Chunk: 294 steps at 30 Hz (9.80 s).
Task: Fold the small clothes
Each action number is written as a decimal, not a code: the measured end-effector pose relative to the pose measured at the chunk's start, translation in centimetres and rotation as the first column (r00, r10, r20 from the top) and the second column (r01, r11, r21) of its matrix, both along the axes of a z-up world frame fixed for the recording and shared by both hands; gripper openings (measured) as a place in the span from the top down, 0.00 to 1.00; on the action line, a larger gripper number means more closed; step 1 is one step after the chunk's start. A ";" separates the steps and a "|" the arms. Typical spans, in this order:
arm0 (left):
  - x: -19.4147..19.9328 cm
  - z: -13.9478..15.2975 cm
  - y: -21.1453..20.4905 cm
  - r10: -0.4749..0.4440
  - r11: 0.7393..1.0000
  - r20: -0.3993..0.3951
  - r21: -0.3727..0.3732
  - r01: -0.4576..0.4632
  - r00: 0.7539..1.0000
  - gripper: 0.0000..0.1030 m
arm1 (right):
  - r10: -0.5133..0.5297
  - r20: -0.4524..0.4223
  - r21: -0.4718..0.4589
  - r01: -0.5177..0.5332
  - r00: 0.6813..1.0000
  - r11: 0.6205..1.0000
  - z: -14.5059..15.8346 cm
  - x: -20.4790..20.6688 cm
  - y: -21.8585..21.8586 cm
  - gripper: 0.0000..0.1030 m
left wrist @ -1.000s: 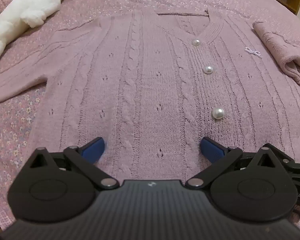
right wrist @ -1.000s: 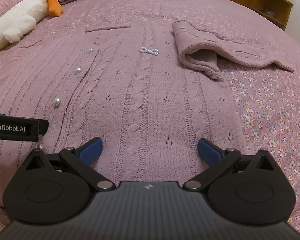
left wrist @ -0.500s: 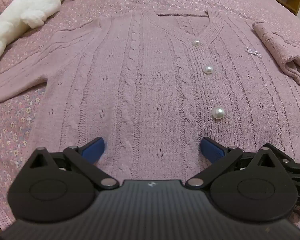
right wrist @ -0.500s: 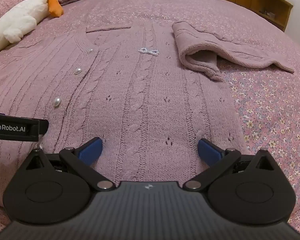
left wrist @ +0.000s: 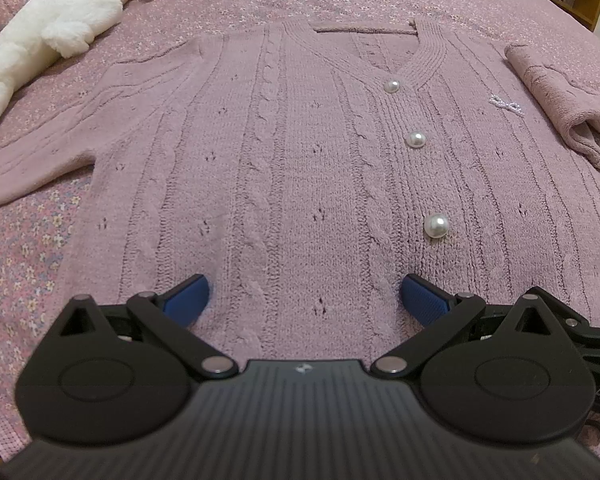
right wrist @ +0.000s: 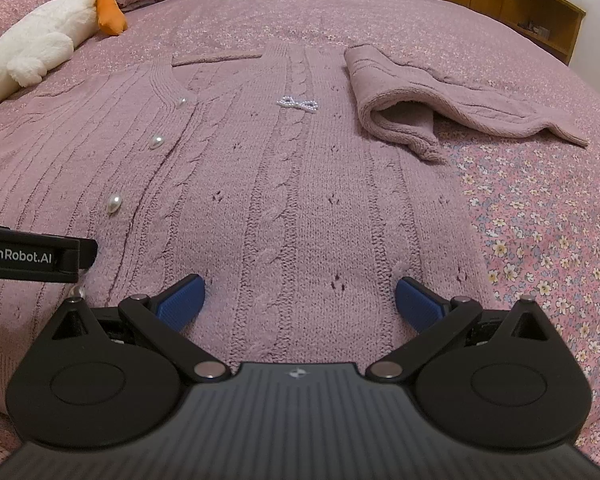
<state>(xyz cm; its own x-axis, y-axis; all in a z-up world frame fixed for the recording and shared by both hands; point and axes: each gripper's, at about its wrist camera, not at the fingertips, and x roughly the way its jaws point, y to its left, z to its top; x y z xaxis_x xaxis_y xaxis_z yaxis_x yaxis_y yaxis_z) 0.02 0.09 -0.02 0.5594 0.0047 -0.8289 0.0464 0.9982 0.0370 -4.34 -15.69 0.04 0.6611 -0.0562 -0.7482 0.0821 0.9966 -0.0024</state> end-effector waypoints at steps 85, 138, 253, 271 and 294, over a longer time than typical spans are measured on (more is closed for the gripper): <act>0.0 -0.1 -0.1 -0.008 1.000 0.021 0.005 0.008 1.000 0.00 | -0.185 0.183 0.431 0.090 0.965 0.898 2.9 4.0 -15.6 0.00; -0.7 0.1 0.4 -0.044 0.999 0.069 -0.010 0.045 0.997 0.00 | -0.493 0.518 0.484 0.236 0.699 0.843 12.9 5.9 -29.5 0.88; 4.2 5.5 0.4 -0.176 0.984 0.270 0.035 0.173 0.947 0.00 | -0.222 0.330 0.453 0.052 0.918 0.890 4.7 4.7 -4.2 0.09; 9.5 2.5 -6.8 -0.375 0.925 0.251 0.162 0.344 0.892 0.15 | -0.236 0.302 0.295 0.145 0.924 0.944 0.6 7.3 -3.8 0.06; 10.7 3.7 -3.1 -0.166 0.986 0.352 0.037 0.164 0.921 0.90 | -0.226 0.297 0.305 0.132 0.928 0.943 -0.2 7.6 -3.3 0.02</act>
